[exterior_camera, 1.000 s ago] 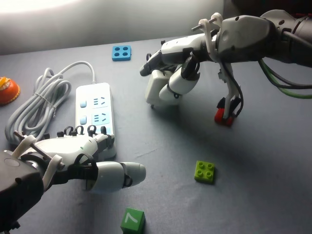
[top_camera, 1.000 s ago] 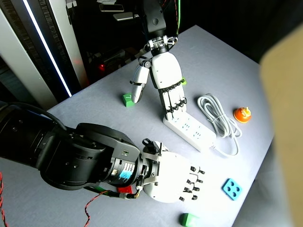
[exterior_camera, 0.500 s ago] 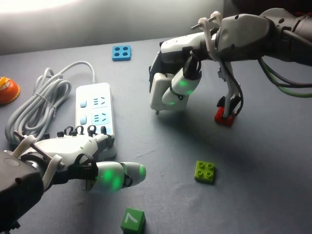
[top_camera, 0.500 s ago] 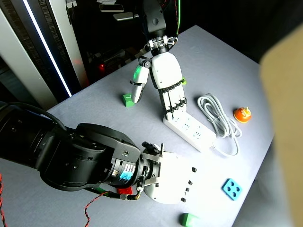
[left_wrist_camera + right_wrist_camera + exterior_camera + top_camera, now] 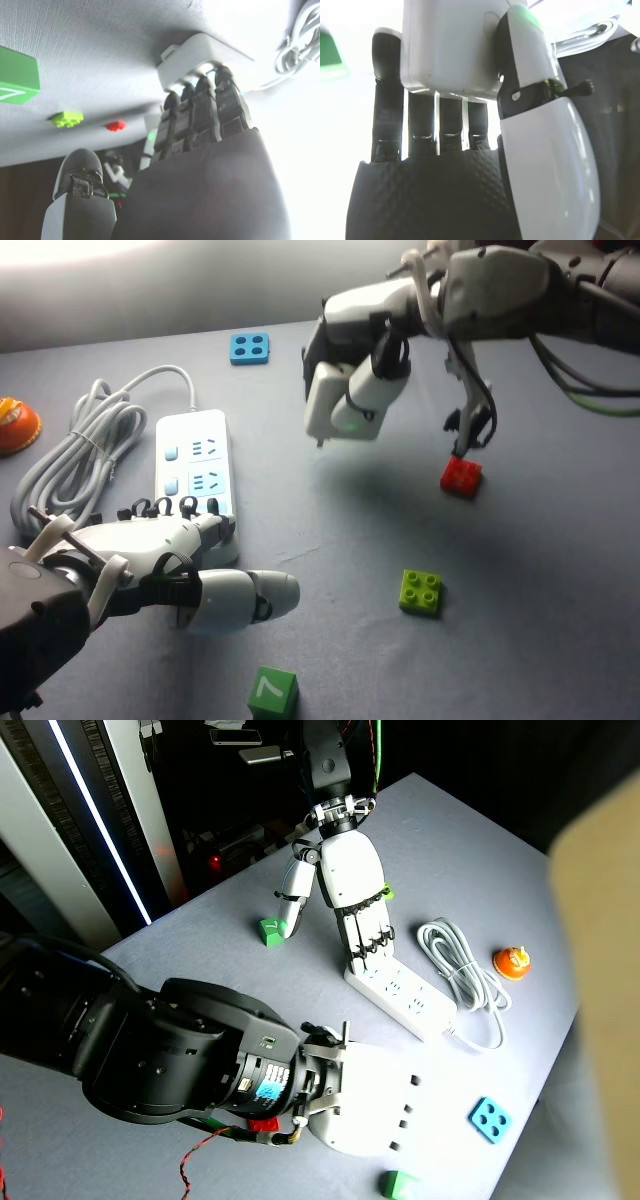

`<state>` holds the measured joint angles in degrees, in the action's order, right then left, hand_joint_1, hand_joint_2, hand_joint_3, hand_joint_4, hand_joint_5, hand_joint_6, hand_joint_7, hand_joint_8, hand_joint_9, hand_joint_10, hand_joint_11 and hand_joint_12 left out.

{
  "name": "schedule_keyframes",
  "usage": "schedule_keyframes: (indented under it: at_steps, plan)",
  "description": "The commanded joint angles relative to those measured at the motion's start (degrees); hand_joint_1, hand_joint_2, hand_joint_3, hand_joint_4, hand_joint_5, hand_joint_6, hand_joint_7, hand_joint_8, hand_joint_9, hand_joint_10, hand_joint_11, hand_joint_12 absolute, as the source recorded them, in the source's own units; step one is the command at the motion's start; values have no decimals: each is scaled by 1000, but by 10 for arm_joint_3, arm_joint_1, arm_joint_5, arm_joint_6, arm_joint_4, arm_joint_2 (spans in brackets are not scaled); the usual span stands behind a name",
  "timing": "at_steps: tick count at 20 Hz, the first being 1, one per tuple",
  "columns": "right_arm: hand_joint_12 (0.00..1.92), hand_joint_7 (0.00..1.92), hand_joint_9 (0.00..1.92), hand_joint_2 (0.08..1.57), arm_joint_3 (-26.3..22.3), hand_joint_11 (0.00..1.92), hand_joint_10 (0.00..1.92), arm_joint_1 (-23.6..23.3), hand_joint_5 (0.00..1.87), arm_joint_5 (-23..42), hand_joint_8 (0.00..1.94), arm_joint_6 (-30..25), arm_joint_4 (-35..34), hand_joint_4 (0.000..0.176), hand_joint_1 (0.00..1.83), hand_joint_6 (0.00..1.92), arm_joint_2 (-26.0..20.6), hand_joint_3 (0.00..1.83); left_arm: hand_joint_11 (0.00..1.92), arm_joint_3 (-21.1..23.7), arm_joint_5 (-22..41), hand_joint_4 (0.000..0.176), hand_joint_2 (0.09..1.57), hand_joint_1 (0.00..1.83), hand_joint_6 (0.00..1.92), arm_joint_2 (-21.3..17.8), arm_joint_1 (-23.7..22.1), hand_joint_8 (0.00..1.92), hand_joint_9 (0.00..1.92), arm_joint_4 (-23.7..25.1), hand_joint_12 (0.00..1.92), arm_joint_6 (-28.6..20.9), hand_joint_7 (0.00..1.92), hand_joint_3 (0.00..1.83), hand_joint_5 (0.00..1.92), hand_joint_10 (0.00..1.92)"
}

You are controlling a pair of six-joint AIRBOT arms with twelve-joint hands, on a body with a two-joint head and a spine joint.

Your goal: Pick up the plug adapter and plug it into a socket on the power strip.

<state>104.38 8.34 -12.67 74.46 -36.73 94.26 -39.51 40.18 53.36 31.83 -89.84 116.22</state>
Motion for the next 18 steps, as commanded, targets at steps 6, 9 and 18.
schedule_keyframes:
  at_steps: [6,9,18]
  plan:
    - [1669,972,849,1157,1,647,1130,-34,844,71,1185,24,23,0,1227,1052,2,0,15,-4,4,0,1160,0,8,1,1,9,41,11,7,-2,72,0,88,8]
    - [1669,972,845,1157,1,638,1121,-42,842,69,1183,27,24,0,1227,1055,16,0,39,-3,4,0,1161,0,11,1,3,14,69,11,20,-3,100,0,108,14]
    - [1642,976,857,1153,84,669,1117,-74,858,45,1191,22,24,0,1233,1018,115,0,25,-3,4,0,1158,0,10,1,7,9,43,11,11,-4,78,0,94,8]
